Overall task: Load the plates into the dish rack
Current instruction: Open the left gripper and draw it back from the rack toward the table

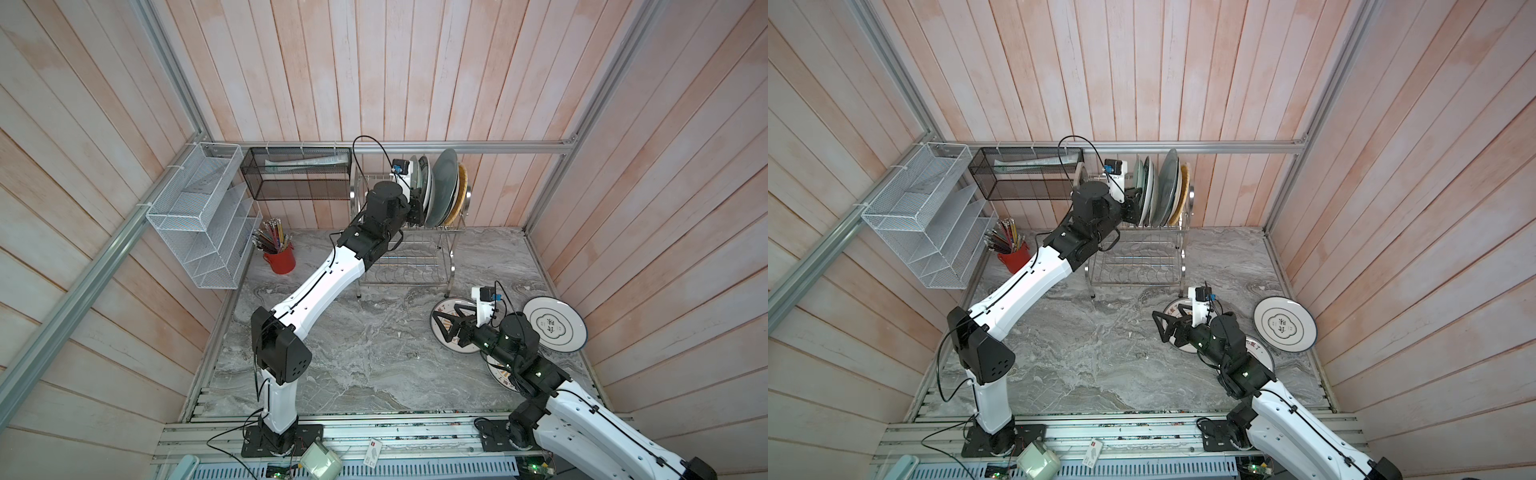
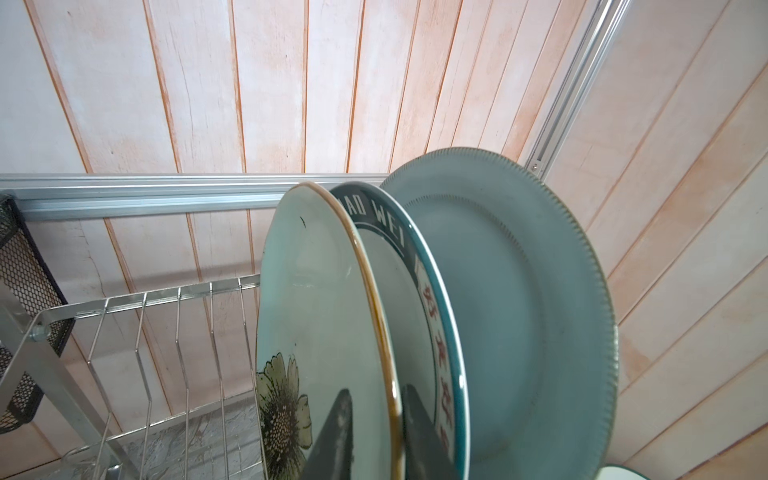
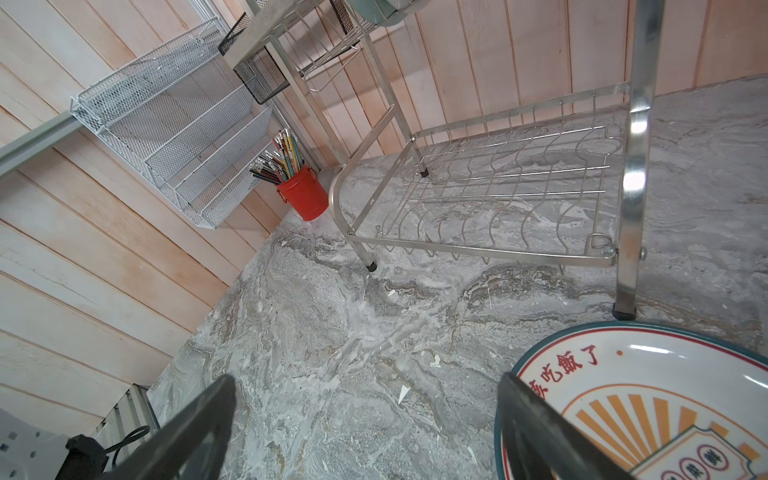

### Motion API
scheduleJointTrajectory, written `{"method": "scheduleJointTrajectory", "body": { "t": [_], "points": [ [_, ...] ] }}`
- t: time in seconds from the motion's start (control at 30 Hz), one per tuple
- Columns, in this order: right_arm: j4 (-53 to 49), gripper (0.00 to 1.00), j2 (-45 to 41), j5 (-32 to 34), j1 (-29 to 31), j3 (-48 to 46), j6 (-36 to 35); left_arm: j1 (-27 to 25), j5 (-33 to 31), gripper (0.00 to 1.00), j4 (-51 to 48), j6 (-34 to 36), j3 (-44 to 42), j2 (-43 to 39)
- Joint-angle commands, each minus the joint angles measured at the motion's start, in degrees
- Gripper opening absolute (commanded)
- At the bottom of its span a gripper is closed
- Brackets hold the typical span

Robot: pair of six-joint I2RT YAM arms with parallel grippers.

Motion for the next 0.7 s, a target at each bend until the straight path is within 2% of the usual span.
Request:
{"method": "scheduleJointTrajectory", "body": {
  "t": [0.0, 0.27, 0.43, 0.53, 0.63, 0.67],
  "points": [
    [-0.02, 0.98, -0.98, -0.36, -0.2, -0.28, 0.71, 0.15, -1.0, 0.24, -1.05, 0.19, 2.37, -0.81],
    [-1.34, 0.98, -3.21, -0.06, -0.17, -0.31, 1.33, 0.22, -0.14, 0.27, -4.61, 0.35, 5.94, -2.91],
    [-3.53, 0.98, -3.91, 0.56, -0.32, 0.56, 0.89, 0.49, 2.77, 0.3, -6.35, 0.14, 4.35, -7.77],
    [-5.28, 0.98, -4.03, 0.82, -0.32, 1.48, 0.54, 0.96, 7.05, 0.36, -7.25, -0.53, -0.55, -13.34],
    [-8.81, 0.98, -3.31, 3.13, -0.34, 2.77, 0.64, 1.75, 13.67, 0.52, -5.32, -2.25, -11.05, -21.93],
    [-9.81, 0.98, -3.12, 3.7, -0.34, 2.97, 0.82, 2.22, 15.65, 0.6, -3.66, -2.97, -17.02, -25.55]
  ]
}}
